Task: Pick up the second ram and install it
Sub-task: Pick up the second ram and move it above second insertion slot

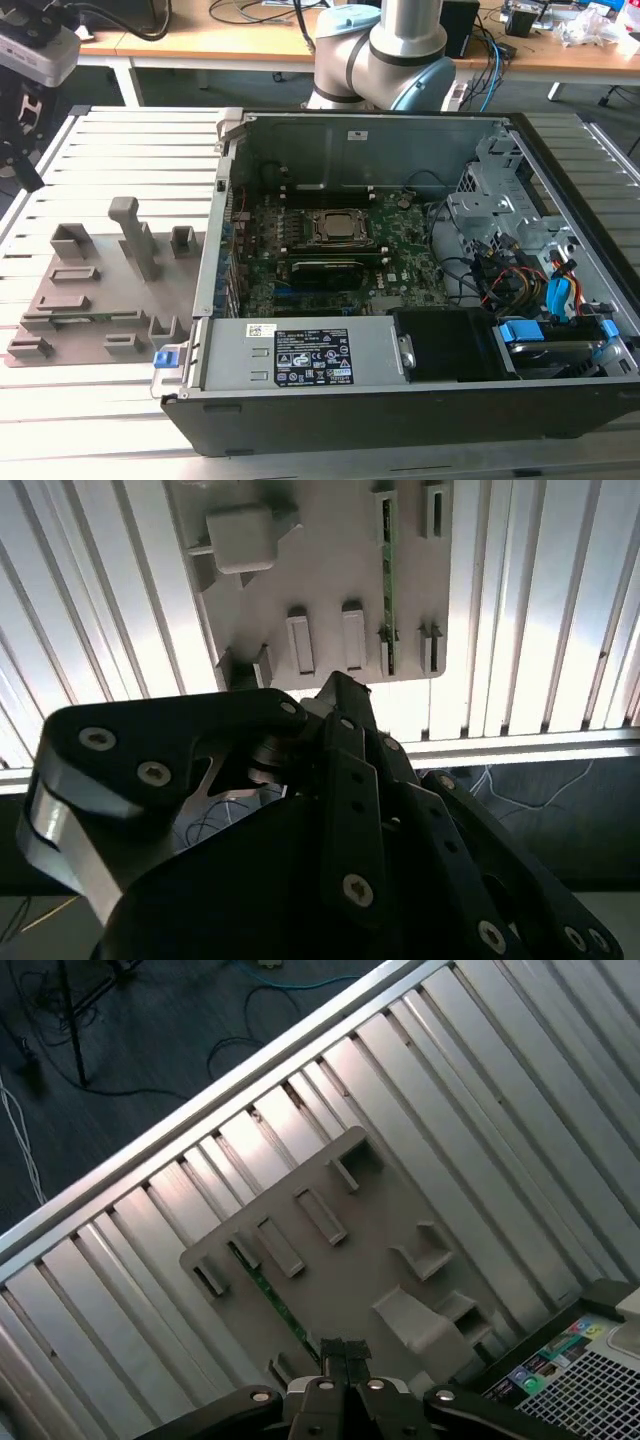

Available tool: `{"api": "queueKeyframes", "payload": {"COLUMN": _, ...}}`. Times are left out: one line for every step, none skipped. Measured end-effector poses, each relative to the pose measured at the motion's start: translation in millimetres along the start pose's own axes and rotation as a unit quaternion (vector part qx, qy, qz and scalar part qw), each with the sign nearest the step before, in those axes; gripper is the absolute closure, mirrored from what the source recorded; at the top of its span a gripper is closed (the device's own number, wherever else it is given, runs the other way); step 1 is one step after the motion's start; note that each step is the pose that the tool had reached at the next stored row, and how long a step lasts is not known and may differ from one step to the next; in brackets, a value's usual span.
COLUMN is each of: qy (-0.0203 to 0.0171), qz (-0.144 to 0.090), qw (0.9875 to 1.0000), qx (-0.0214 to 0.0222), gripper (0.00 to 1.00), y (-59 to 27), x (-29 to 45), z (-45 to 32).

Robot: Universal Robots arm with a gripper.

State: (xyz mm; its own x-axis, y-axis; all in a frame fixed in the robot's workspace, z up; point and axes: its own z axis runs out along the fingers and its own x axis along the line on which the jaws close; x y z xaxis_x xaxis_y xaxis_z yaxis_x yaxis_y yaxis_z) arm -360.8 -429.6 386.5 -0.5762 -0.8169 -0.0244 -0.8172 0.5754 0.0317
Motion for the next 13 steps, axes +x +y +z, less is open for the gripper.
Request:
{"api": "queueKeyframes", "payload": {"qy": 0.0004, "qz": -0.013, "qw": 0.9999, "qx": -0.0003, "gripper": 0.89, "y": 0.0, "x": 0.0, "z": 0.0}}
{"api": "queueKeyframes", "payload": {"qy": 0.0006, "qz": -0.020, "qw": 0.9998, "qx": -0.0005, "gripper": 0.89, "y": 0.0, "x": 0.0, "z": 0.0}}
{"api": "queueKeyframes", "payload": {"qy": 0.0011, "qz": -0.034, "qw": 0.9994, "qx": -0.0009, "gripper": 0.89, "y": 0.0, "x": 0.0, "z": 0.0}}
{"api": "queueKeyframes", "payload": {"qy": 0.0014, "qz": -0.043, "qw": 0.9991, "qx": -0.0011, "gripper": 0.89, "y": 0.0, "x": 0.0, "z": 0.0}}
{"api": "queueKeyframes", "payload": {"qy": 0.0018, "qz": -0.055, "qw": 0.9985, "qx": -0.0014, "gripper": 0.89, "y": 0.0, "x": 0.0, "z": 0.0}}
{"api": "queueKeyframes", "payload": {"qy": 0.0020, "qz": -0.064, "qw": 0.9979, "qx": -0.0016, "gripper": 0.89, "y": 0.0, "x": 0.0, "z": 0.0}}
{"api": "queueKeyframes", "payload": {"qy": 0.0023, "qz": -0.073, "qw": 0.9973, "qx": -0.0018, "gripper": 0.89, "y": 0.0, "x": 0.0, "z": 0.0}}
{"api": "queueKeyframes", "payload": {"qy": 0.0027, "qz": -0.086, "qw": 0.9963, "qx": -0.0021, "gripper": 0.89, "y": 0.0, "x": 0.0, "z": 0.0}}
{"api": "queueKeyframes", "payload": {"qy": 0.0029, "qz": -0.090, "qw": 0.9960, "qx": -0.0022, "gripper": 0.89, "y": 0.0, "x": 0.0, "z": 0.0}}
{"api": "queueKeyframes", "payload": {"qy": 0.0030, "qz": -0.095, "qw": 0.9955, "qx": -0.0023, "gripper": 0.89, "y": 0.0, "x": 0.0, "z": 0.0}}
{"api": "queueKeyframes", "payload": {"qy": 0.0034, "qz": -0.106, "qw": 0.9944, "qx": -0.0026, "gripper": 0.89, "y": 0.0, "x": 0.0, "z": 0.0}}
{"api": "queueKeyframes", "payload": {"qy": 0.0037, "qz": -0.117, "qw": 0.9932, "qx": -0.0028, "gripper": 0.89, "y": 0.0, "x": 0.0, "z": 0.0}}
{"api": "queueKeyframes", "payload": {"qy": 0.0041, "qz": -0.127, "qw": 0.9919, "qx": -0.0031, "gripper": 0.89, "y": 0.0, "x": 0.0, "z": 0.0}}
